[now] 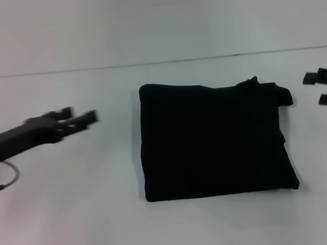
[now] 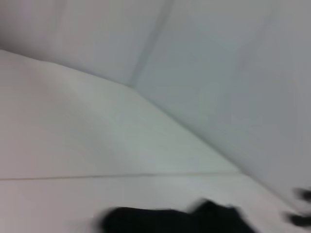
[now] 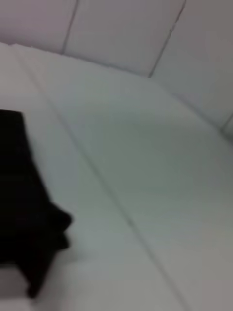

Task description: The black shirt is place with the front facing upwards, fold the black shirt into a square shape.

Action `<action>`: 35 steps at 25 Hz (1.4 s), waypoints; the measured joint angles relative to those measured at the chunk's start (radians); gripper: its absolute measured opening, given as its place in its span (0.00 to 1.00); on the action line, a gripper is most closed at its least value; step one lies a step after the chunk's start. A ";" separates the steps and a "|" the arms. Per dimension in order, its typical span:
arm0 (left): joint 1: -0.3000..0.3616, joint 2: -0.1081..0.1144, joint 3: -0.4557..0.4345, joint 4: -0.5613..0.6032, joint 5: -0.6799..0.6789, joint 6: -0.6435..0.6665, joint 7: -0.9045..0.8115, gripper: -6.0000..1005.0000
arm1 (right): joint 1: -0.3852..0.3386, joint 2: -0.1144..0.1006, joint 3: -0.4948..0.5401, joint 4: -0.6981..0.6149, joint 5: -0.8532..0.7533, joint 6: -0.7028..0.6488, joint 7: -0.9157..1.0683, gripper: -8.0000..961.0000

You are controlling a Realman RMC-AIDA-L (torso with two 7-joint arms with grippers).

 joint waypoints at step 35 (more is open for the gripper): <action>0.089 -0.005 -0.099 -0.076 0.032 -0.028 0.113 0.96 | 0.079 0.075 -0.112 0.013 -0.068 0.107 0.180 0.95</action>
